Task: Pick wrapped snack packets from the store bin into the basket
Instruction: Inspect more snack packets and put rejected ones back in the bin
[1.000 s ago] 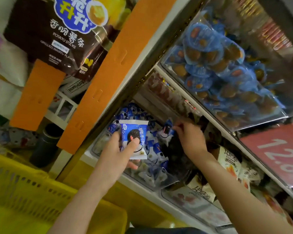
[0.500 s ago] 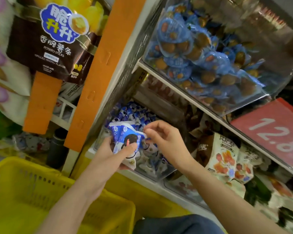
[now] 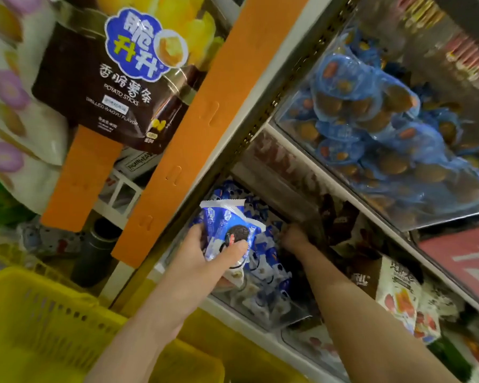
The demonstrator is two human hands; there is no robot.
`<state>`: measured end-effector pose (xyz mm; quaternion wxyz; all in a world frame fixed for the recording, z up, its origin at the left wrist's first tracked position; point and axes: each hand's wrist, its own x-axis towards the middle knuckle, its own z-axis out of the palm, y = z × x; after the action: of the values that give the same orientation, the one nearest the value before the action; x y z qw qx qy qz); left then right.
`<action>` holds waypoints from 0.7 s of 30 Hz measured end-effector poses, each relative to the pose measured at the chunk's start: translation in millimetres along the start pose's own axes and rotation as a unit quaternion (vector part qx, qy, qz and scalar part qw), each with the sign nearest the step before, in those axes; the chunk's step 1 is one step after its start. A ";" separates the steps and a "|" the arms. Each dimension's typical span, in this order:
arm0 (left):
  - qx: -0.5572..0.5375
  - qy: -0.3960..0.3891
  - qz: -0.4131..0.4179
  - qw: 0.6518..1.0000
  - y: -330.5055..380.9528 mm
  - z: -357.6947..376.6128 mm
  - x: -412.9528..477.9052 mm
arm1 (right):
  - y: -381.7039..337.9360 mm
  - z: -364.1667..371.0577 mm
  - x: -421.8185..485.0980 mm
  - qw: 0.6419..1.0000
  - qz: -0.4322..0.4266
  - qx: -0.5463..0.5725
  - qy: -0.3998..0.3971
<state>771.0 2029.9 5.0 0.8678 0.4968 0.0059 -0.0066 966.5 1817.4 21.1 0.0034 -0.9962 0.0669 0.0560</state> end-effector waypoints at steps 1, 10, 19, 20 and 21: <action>-0.003 -0.004 0.000 1.000 0.4 -1.2 2.1 | 0.4 1.2 4.7 0.999 0.006 0.040 0.002; 0.005 -0.012 -0.011 1.000 4.8 -2.7 8.7 | 0.5 5.5 34.0 0.978 0.076 0.192 0.034; 0.037 -0.033 -0.027 0.998 2.5 1.2 2.1 | -45.9 -28.4 -94.2 0.911 -0.160 0.362 0.118; 0.036 -0.040 -0.030 0.998 2.2 2.2 0.6 | -47.1 -27.8 -117.2 0.887 -0.185 0.417 0.072; 0.034 -0.048 -0.033 0.998 1.6 3.4 -1.1 | -47.4 -26.8 -136.6 0.876 -0.192 0.443 0.015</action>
<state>769.9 2027.8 8.1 0.8493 0.5242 -0.0195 -0.0594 841.3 1882.2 63.0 0.4542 -0.8843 -0.1078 0.0040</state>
